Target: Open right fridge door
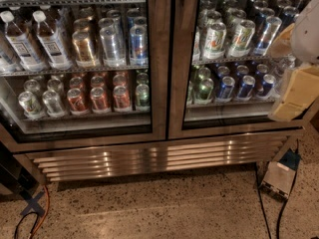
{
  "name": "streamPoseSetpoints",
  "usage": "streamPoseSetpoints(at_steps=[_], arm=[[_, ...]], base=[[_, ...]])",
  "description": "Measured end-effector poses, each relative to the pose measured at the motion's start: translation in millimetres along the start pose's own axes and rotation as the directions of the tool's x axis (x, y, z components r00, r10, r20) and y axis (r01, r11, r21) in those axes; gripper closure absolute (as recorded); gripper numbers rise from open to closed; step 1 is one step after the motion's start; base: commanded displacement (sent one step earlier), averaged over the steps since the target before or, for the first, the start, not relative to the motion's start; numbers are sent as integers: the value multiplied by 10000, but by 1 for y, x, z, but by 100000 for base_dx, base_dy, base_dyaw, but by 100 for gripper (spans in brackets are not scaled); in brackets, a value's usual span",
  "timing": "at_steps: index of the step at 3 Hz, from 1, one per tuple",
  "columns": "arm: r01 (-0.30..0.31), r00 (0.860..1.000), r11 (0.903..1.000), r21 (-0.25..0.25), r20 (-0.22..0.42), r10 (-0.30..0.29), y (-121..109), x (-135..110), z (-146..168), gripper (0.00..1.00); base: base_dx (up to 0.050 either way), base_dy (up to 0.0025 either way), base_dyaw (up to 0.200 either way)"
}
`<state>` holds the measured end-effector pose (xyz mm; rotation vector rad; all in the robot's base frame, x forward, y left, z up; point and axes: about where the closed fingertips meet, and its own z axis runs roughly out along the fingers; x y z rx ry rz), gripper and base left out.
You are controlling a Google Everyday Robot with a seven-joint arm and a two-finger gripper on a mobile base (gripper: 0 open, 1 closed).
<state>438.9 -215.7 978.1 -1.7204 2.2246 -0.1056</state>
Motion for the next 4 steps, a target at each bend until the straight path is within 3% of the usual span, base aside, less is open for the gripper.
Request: streamPoseSetpoints(at_steps=[1,2,3,4], arm=[[0,10000,10000,0,0,0,0,0,0,42],[0,10000,10000,1,0,0,0,0,0,39],[0,10000,10000,1,0,0,0,0,0,16],[1,10000,10000,4,-1,-1,0,0,0,0]], base=[[0,0,0],[0,0,0],[0,0,0],[0,0,0]])
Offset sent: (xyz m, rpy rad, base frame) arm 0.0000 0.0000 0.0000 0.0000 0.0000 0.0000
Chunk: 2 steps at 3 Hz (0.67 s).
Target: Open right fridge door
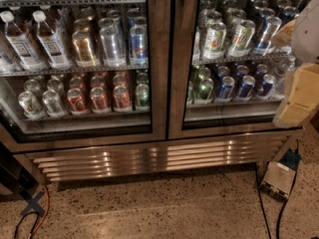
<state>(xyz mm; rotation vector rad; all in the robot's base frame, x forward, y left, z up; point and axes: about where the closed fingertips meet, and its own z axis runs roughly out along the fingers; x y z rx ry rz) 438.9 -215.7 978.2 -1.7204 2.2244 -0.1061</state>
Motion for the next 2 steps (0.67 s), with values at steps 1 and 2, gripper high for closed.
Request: streamPoseSetpoints(at_steps=[1,2], arm=[[16,10000,10000,34,-28,-16,0,0,-1,0],[229,9997,9997,-90,-110,-230,4,0,-11,0]], base=[[0,0,0],[0,0,0]])
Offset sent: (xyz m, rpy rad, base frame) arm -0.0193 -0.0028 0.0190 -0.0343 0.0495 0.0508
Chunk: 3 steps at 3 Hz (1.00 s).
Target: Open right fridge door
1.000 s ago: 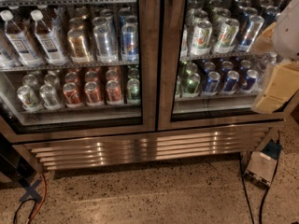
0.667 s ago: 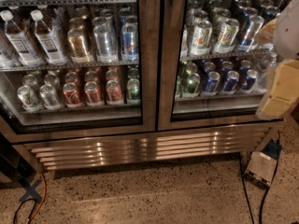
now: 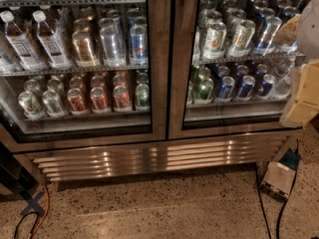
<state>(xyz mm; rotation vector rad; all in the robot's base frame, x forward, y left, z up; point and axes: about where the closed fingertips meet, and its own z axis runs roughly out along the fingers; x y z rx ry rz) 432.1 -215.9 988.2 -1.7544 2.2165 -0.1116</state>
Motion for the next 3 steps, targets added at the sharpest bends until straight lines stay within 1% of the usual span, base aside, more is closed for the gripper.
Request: streamPoseSetpoints(at_steps=[1,2,3], arm=[[358,9987,9992,-188,-368,-364,-4,-3,-18,0],[864,9948,9958,293,-562,-847,-37,-20,-34,0],[1374,9895,9866,885,-563,-1328,-77,-45,-43,0]], base=[[0,0,0],[0,0,0],[0,0,0]])
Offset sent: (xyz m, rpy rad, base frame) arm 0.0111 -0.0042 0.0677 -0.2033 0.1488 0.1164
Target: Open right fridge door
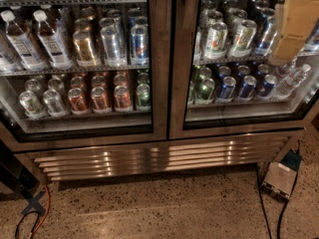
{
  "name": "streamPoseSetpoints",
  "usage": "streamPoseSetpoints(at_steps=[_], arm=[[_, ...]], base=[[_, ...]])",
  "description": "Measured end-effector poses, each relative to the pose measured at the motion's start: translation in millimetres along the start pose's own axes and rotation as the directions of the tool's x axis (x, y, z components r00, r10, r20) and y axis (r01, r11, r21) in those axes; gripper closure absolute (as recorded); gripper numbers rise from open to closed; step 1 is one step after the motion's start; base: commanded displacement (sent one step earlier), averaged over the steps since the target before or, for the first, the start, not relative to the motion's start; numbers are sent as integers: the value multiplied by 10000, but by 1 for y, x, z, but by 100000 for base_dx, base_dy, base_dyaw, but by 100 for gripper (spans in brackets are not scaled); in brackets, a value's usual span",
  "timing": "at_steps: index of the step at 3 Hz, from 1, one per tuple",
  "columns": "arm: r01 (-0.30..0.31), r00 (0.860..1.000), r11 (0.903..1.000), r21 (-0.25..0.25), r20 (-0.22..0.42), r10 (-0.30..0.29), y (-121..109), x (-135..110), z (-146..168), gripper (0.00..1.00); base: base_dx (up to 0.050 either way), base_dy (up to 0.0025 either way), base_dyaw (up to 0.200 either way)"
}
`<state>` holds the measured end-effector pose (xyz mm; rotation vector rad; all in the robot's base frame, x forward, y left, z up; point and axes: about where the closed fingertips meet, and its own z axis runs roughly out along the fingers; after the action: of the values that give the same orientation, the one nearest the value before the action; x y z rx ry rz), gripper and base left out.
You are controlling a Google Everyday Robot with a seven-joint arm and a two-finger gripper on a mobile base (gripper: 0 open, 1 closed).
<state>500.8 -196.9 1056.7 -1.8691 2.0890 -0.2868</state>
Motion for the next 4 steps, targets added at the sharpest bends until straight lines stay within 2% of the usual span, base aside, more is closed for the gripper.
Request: streamPoseSetpoints(at_steps=[1,2,3,4], arm=[[54,9981,10000,71,613,-59,-37,20,14,0],[-114,9891,9980,615,1475,22,-72,10,29,0],[-115,9878,9967,798,1559,-11,-78,6,31,0],[-155,9604,9966,809,2784,-76,-85,10,44,0]], base=[[0,0,0],[0,0,0],[0,0,0],[0,0,0]])
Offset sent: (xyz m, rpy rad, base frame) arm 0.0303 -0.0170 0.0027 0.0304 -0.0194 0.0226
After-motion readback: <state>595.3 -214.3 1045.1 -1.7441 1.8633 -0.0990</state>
